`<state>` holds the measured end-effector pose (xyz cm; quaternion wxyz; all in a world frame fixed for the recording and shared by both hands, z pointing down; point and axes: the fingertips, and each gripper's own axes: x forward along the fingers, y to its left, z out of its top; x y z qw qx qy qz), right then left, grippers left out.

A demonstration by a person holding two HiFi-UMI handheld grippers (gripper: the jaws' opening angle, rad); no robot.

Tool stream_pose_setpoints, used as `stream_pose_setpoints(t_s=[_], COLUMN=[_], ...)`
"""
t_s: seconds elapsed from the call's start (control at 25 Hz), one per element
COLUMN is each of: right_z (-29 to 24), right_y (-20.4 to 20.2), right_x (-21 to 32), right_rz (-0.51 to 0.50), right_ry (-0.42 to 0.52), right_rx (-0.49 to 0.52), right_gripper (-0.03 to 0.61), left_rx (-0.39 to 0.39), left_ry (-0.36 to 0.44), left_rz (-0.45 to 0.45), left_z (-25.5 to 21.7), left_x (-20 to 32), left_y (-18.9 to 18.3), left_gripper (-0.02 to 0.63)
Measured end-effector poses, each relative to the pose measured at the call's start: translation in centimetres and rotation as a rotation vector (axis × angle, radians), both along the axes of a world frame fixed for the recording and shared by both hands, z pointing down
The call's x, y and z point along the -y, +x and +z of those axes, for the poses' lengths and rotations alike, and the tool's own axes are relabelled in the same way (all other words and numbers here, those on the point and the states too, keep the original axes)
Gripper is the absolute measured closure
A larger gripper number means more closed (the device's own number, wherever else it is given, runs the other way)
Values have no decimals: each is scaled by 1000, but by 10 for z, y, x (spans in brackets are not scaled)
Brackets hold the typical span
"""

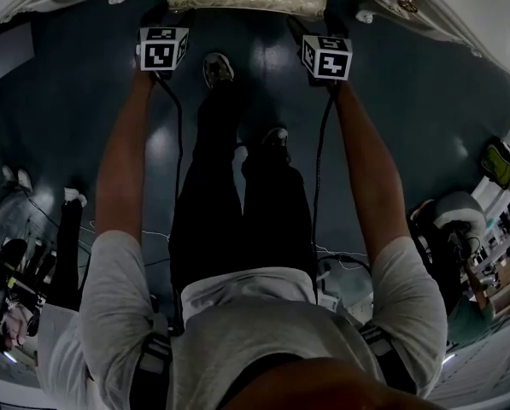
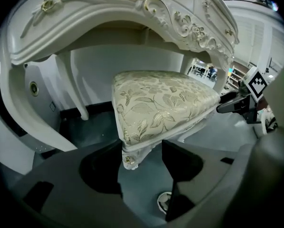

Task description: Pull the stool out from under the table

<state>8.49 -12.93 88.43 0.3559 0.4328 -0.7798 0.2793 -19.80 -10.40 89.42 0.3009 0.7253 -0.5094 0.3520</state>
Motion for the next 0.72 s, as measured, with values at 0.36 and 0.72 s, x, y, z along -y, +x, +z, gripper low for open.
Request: stream_pose_setpoints(t_s=[0.36, 0.72], right_z=[-11, -18], right_y=[0, 5], right_x=[-46, -83], right_rz=[-17, -19], right_ry=[-11, -17], right_rx=[-3, 2], right_gripper=[218, 218], left_rx=[9, 14], left_ry=[-14, -11], left_rz=[-15, -25], left_z=[-12, -18], left_x=[-41, -79], left_y=[0, 5], left_gripper=[362, 361])
